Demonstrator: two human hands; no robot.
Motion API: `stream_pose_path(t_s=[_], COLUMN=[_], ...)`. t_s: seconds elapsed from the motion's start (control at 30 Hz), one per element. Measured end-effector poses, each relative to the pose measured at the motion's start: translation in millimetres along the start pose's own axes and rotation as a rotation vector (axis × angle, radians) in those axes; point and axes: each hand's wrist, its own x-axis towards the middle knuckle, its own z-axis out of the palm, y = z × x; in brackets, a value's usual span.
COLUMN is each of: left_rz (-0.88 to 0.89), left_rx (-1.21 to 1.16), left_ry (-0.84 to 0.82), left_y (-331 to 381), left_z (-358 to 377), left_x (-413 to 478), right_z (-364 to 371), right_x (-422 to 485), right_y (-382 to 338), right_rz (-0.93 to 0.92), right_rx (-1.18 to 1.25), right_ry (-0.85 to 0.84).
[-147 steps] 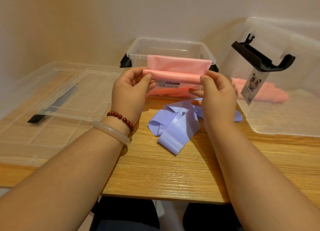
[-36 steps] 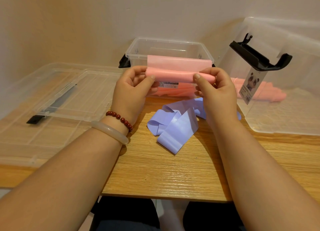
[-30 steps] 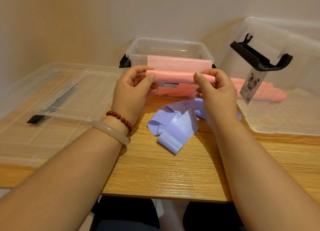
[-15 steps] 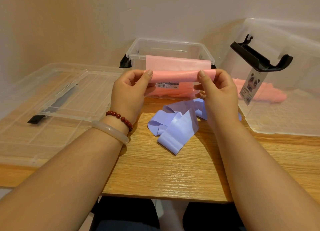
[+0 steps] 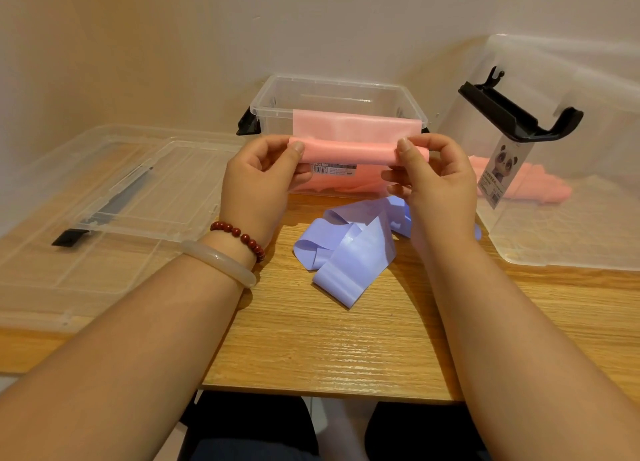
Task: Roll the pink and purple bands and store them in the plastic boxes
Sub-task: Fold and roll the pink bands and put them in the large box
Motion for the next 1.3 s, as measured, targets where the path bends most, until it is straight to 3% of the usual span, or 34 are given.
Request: stream_pose_path(t_s=[0.2,0.37,0.83,1.0,1.3], left_rz=[-0.007,0.002,-0.005,-0.031,-0.015], left_rx=[0.024,-0.022,0.007,-0.027,-0.038], left_ry=[0.040,-0.021,-0.017,0.001,-0.032], left_y=[0.1,1.0,-1.4,-2.5,3.2], left_z=[0.3,-1.4,-0.1,0.5,-0.2], left_x=[1.2,1.2,1.1,2.4,-0.5], right_z=[0.5,-0.5,-2.1,-2.7,-2.7], right_x=[0.2,0.4,3.0,2.1,2.8], right_y=[0.7,3.1,0.8,0.3,1.4], right_rz=[0.037,0.003,-0.017,0.062,0.027], right_rx=[-0.008,-0.113,-0.070,-0.016,-0.090], right_ry=[-0.030,0.007,0.008,-0.055,0.013])
